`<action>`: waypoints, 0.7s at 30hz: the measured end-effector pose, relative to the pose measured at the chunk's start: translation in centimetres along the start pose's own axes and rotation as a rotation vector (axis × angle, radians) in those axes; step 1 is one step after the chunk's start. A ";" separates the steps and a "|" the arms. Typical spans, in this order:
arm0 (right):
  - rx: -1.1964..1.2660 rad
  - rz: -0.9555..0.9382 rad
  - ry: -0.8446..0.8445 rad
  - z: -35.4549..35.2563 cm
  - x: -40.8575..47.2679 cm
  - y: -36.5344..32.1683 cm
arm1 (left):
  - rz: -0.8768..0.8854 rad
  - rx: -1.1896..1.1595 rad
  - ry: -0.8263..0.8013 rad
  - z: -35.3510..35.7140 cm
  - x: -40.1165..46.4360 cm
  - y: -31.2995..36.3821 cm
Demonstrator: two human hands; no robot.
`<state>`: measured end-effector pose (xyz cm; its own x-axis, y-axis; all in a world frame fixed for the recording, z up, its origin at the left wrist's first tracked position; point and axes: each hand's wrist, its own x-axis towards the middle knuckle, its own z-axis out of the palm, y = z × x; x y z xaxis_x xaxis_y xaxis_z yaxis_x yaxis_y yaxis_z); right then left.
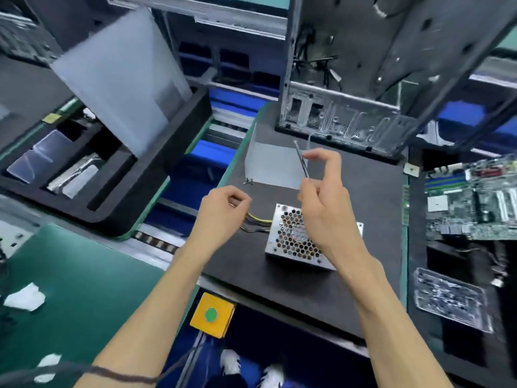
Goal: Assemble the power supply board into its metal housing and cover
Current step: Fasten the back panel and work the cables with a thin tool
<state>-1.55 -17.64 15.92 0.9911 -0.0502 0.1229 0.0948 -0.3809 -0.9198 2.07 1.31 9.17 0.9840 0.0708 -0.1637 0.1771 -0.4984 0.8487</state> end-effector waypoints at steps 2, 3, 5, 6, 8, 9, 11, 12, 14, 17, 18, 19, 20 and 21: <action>0.026 0.022 0.032 -0.9 0.5 0.5 | -0.008 0.113 0.049 0.7 1.8 -0.6; 0.042 0.039 0.039 -1.1 0.7 0.9 | -0.014 0.157 0.062 1.0 2.6 -0.9; 0.100 0.070 0.046 -1.3 1.2 1.4 | -0.020 0.204 0.077 1.5 4.3 -1.6; 0.133 0.086 0.046 -1.3 1.5 1.5 | -0.021 0.221 0.082 1.7 5.2 -1.9; 0.202 0.124 0.045 -1.3 2.2 1.7 | -0.013 0.260 0.080 2.0 7.0 -2.4; 0.231 0.139 0.047 -1.2 2.5 1.7 | -0.003 0.281 0.059 2.3 7.7 -2.6; 0.225 0.149 0.050 -0.9 3.1 1.9 | 0.026 0.328 0.000 2.9 8.9 -3.0; 0.190 0.150 0.049 -0.6 3.4 2.0 | 0.040 0.348 -0.011 3.1 9.4 -3.3; 0.126 0.157 0.039 0.0 3.7 2.3 | 0.041 0.363 0.012 3.4 10.2 -4.1; 0.111 0.158 0.043 0.9 3.9 2.6 | -0.003 0.360 0.058 3.6 11.1 -5.3; 0.112 0.160 0.056 1.2 3.9 2.8 | -0.007 0.357 0.063 3.7 11.4 -5.6; 0.110 0.166 0.070 1.4 3.9 2.9 | -0.005 0.356 0.066 3.8 11.6 -5.8; 0.103 0.172 0.083 1.6 3.8 3.1 | 0.000 0.357 0.068 3.9 11.7 -6.0; 0.091 0.176 0.092 1.8 3.8 3.3 | 0.007 0.361 0.071 4.0 11.8 -6.1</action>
<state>2.65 -17.47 12.67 0.9808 -0.1946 -0.0130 -0.0670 -0.2737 -0.9595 12.53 1.73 0.02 0.9864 0.1198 -0.1122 0.1636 -0.7710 0.6154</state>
